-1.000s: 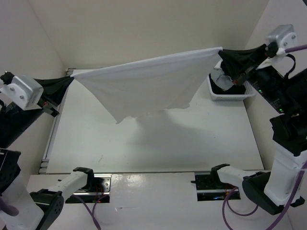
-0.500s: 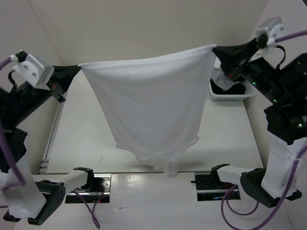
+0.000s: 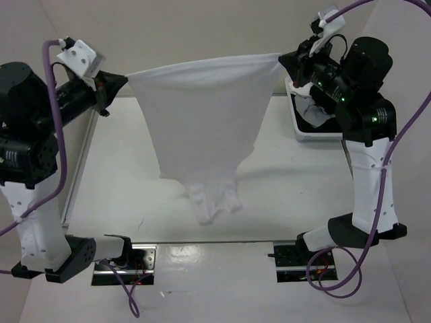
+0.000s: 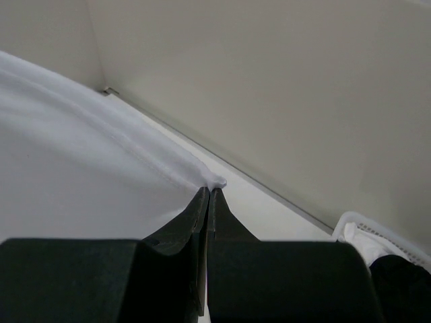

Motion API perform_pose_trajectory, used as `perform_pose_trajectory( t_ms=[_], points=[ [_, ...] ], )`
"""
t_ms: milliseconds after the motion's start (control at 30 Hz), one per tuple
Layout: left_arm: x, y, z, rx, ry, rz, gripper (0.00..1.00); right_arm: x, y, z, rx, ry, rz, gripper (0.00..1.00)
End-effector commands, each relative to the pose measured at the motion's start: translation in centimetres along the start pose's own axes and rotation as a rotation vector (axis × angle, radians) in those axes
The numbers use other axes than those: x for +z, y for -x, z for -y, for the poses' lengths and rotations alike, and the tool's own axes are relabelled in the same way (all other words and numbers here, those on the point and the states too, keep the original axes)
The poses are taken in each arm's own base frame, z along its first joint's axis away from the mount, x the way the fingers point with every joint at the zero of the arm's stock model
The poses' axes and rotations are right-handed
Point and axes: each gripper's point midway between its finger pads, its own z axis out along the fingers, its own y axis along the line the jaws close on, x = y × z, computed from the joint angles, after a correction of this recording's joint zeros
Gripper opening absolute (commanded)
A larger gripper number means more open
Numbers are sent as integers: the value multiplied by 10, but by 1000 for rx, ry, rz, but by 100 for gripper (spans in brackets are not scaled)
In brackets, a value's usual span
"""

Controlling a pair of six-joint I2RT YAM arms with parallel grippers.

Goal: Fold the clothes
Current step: Flatten the tank top out

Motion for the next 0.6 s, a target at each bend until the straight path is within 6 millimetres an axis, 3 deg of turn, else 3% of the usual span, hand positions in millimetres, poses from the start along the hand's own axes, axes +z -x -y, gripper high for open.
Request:
perform_pose_trajectory(
  t_ms=[0, 333, 500, 567],
  points=[
    [-40, 44, 8, 97, 53, 137, 0, -44, 59, 0, -64, -55, 163, 0],
    [-100, 57, 37, 129, 94, 205, 0, -105, 83, -29, -87, -16, 241, 0],
    [-113, 61, 45, 145, 93, 216, 0, -136, 94, -37, -104, -14, 288, 0],
    [-120, 70, 49, 154, 95, 241, 0, -138, 97, -40, -102, 2, 296, 0]
  ],
)
